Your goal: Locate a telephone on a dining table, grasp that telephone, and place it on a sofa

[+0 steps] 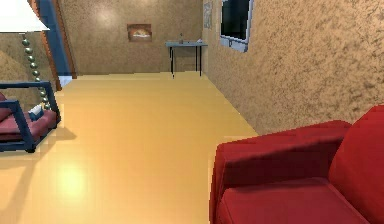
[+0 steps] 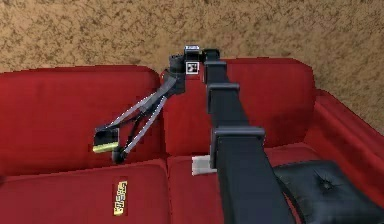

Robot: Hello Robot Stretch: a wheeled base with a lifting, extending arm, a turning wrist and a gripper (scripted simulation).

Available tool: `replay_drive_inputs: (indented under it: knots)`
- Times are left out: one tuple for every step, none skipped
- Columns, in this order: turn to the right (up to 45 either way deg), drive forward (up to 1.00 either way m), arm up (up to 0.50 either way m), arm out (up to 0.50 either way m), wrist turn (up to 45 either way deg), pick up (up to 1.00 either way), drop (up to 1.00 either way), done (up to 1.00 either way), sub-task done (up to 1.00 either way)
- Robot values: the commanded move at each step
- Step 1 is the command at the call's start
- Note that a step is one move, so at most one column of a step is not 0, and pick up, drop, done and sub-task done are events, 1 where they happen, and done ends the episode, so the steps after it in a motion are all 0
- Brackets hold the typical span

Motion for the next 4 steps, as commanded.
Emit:
replay_drive_inputs:
  knots:
    - [0.0, 0.00, 0.00, 0.00, 45.0, 0.00, 0.00, 0.00, 0.00]
    - [0.0, 0.00, 0.00, 0.00, 45.0, 0.00, 0.00, 0.00, 0.00]
    - [0.0, 0.00, 0.00, 0.00, 42.0, 0.00, 0.00, 0.00, 0.00]
    - [0.0, 0.00, -0.24, 0.00, 0.0, 0.00, 0.00, 0.00, 0.00]
